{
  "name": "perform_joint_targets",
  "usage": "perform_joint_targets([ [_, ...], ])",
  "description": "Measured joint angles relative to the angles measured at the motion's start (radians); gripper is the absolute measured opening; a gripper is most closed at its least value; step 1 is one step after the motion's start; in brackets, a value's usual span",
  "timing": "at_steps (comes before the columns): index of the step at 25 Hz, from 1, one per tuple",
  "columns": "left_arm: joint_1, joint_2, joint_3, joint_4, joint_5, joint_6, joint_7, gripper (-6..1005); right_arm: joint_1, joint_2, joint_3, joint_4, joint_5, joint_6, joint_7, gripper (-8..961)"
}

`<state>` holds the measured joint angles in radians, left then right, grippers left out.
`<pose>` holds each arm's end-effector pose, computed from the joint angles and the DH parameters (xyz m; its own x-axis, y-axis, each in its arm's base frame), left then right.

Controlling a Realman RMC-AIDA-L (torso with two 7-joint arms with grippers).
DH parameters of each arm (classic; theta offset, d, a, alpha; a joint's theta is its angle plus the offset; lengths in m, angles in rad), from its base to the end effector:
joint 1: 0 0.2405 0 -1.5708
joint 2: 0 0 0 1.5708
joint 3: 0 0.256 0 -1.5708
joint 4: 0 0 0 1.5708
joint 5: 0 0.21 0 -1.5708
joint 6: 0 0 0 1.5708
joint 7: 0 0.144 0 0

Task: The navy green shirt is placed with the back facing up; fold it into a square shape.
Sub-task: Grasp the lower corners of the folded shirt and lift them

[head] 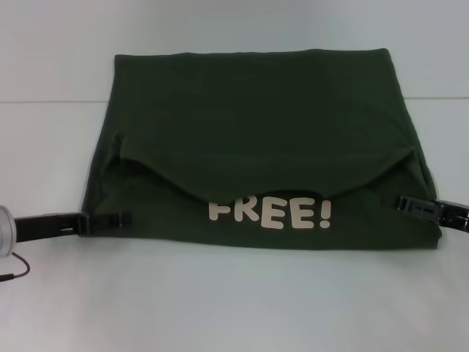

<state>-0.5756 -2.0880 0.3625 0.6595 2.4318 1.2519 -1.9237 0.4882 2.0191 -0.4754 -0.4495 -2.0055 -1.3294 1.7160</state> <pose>-0.3361 0.3488 0.0158 0.3954 0.7748 0.4933 0.9182 -0.3200 -0.2335 0.3309 0.3310 0.0133 0.3320 -0.6689 -0.6651 -0.9117 -0.4084 -0.0443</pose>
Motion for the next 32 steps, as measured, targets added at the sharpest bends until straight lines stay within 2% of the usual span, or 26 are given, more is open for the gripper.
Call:
perform_joint_targets([
  [9, 0.0, -0.006, 0.046, 0.01, 0.02, -0.046, 0.001, 849, 0.002, 0.002, 0.0, -0.005, -0.003, -0.017, -0.001, 919],
  [12, 0.001, -0.007, 0.048, 0.011, 0.025, -0.044, 0.007, 626, -0.005, -0.004, -0.016, -0.047, -0.004, -0.035, 0.022, 918],
  [13, 0.001, -0.007, 0.049, 0.012, 0.026, -0.041, 0.009, 584, -0.008, -0.008, -0.033, -0.079, -0.011, -0.046, 0.056, 918],
  [15, 0.001, -0.008, 0.049, 0.014, 0.027, -0.037, 0.01, 500, -0.009, -0.022, -0.076, -0.166, -0.053, -0.06, 0.171, 917],
  [17, 0.001, -0.007, 0.049, 0.016, 0.028, -0.034, 0.01, 416, 0.001, -0.039, -0.126, -0.278, -0.136, -0.079, 0.366, 917],
  [22, -0.001, -0.006, 0.046, 0.019, 0.028, -0.026, 0.011, 309, 0.056, -0.06, -0.167, -0.444, -0.318, -0.186, 0.645, 916],
  [29, -0.009, -0.002, 0.049, 0.019, 0.031, -0.019, 0.006, 153, 0.156, -0.094, -0.172, -0.478, -0.571, -0.298, 0.798, 908],
  [32, -0.01, -0.002, 0.048, 0.019, 0.031, -0.017, 0.005, 68, 0.194, -0.099, -0.171, -0.483, -0.669, -0.324, 0.821, 903],
])
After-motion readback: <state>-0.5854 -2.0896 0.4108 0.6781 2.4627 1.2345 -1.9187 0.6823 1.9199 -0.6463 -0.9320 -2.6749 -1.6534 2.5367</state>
